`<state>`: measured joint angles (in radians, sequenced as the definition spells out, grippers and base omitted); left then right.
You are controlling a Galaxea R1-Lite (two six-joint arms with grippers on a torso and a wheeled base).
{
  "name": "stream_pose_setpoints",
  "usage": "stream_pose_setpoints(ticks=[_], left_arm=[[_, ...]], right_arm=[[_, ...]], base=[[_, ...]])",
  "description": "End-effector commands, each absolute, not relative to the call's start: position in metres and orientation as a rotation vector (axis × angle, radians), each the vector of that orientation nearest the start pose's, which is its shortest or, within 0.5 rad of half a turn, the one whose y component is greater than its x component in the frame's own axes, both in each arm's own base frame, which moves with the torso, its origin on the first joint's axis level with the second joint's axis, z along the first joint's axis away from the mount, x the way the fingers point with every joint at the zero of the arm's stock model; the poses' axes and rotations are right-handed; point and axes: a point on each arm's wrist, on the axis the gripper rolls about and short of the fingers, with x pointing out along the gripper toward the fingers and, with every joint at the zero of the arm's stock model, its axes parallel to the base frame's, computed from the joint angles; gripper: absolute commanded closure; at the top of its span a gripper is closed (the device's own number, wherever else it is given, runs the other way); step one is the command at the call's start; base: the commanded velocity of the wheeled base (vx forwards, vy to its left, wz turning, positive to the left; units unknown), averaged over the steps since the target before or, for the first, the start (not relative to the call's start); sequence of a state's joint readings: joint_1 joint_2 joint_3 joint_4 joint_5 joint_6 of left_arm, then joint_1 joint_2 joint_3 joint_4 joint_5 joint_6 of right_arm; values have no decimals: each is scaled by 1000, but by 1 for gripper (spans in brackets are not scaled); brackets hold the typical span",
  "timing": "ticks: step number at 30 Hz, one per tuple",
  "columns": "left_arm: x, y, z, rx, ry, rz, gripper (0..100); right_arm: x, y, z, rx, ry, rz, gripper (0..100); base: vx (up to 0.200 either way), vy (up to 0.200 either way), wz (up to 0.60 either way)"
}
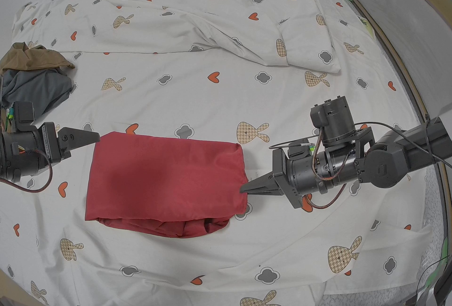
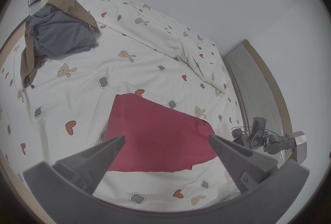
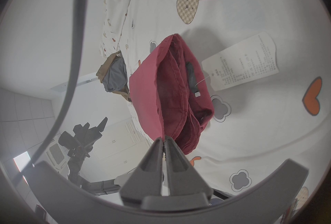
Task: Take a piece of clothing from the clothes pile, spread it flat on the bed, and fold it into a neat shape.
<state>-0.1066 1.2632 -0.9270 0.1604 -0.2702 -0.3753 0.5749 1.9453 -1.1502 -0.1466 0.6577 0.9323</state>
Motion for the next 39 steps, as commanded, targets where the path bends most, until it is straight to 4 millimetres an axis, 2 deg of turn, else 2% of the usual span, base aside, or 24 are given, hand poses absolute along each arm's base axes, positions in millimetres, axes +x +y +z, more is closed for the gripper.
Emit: stream_pose_setpoints(ticks=[1, 9, 10, 14, 21, 29, 34, 39], left_arm=[[188, -26, 250, -404, 567, -271, 0], [188, -26, 250, -405, 569, -270, 0], [188, -26, 249, -405, 570, -270, 0], [190, -27, 248, -405, 578, -268, 0], [191, -27, 247, -405, 584, -267, 0], [192, -27, 246, -405, 585, -267, 0], [192, -27, 246, -405, 585, -267, 0], [192, -27, 246, -404, 585, -267, 0]], right_arm=[[297, 207, 153, 805, 1178, 780, 100], [298, 204, 150, 783, 1189, 770, 100], [298, 205, 147, 777, 1198, 767, 0], [300, 206, 139, 767, 1206, 755, 0], [322, 198, 119, 734, 1190, 729, 0], [321, 210, 110, 711, 1216, 754, 0], [327, 223, 100, 698, 1230, 763, 0], [331, 227, 107, 700, 1205, 789, 0]], base=[[0, 0, 0], [0, 0, 0], [0, 0, 0], [0, 0, 0], [0, 0, 0], [0, 0, 0], [0, 0, 0], [0, 0, 0]])
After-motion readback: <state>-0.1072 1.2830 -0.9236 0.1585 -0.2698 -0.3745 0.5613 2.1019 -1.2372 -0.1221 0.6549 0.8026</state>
